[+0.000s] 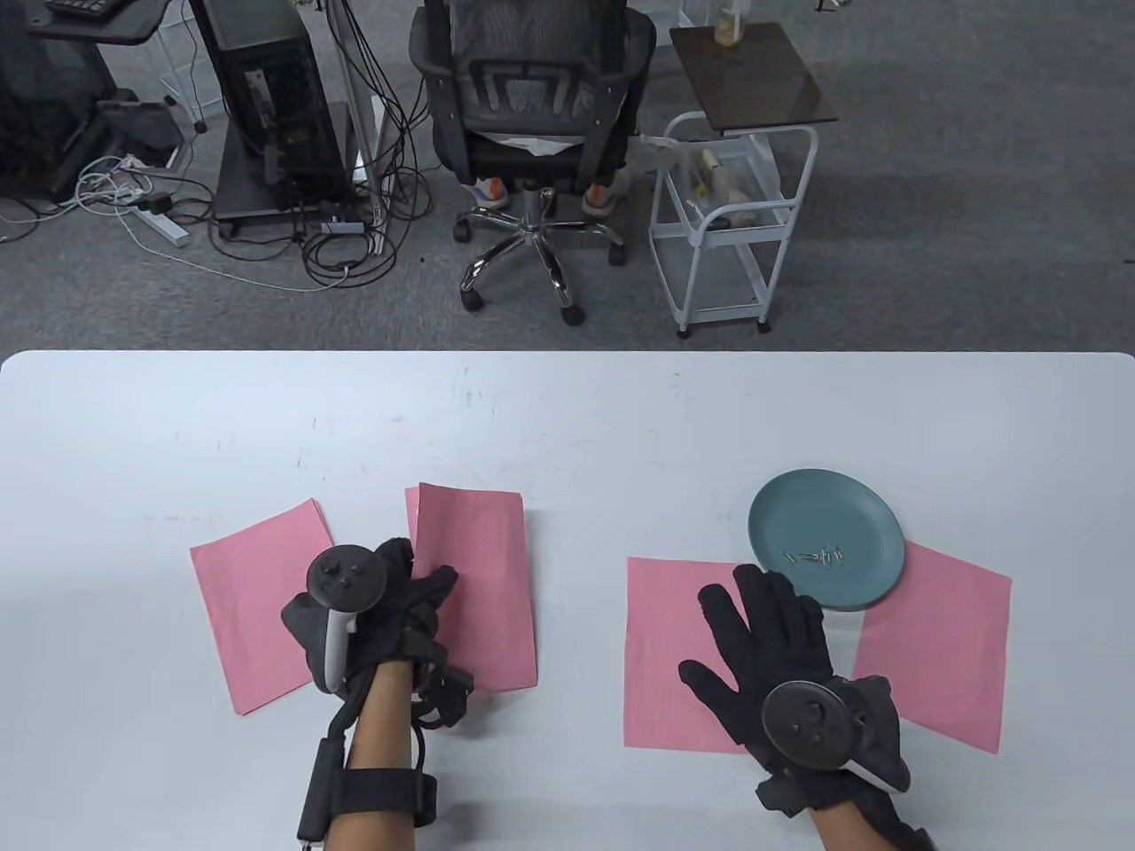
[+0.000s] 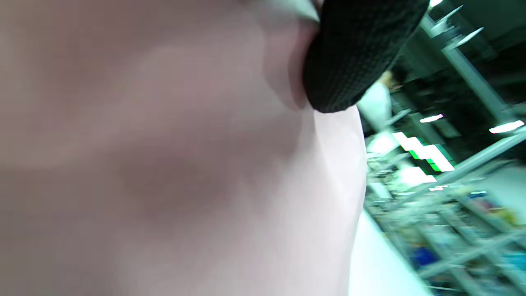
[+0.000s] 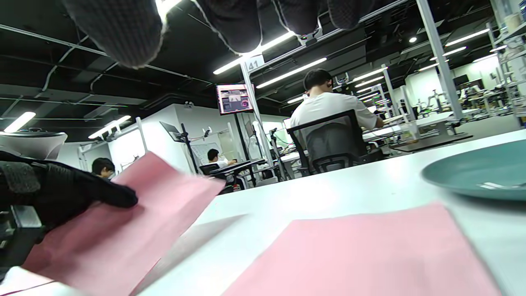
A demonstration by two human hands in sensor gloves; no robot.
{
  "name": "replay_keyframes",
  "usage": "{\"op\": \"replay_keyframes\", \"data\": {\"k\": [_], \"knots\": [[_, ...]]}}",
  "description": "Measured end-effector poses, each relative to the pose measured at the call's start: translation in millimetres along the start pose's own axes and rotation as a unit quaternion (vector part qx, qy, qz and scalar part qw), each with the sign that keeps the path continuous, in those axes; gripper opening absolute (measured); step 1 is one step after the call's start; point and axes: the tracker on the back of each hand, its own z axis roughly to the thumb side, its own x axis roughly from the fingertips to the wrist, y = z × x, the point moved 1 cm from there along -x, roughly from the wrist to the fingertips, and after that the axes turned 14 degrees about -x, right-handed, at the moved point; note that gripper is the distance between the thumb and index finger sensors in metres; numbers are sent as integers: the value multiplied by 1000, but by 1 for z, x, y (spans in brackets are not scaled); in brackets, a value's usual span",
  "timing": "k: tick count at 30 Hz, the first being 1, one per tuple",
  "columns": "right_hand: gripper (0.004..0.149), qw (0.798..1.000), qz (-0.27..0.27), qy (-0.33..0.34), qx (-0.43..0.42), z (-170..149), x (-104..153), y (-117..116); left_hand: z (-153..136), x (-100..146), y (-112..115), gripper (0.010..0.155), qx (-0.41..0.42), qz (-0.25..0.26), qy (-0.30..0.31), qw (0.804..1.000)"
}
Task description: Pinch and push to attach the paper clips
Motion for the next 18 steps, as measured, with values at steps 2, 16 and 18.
{"op": "replay_keyframes", "data": {"k": [2, 16, 18], "knots": [[76, 1000, 5, 6, -19, 5, -5, -6, 2, 6, -6, 75, 27, 3, 29, 999], [86, 923, 33, -63, -379, 22, -67, -49, 22, 58, -21, 75, 139, -3, 293, 946], [83, 875, 38, -49, -480, 22, -69, -59, 23, 63, -19, 76, 136, -16, 312, 940]]}}
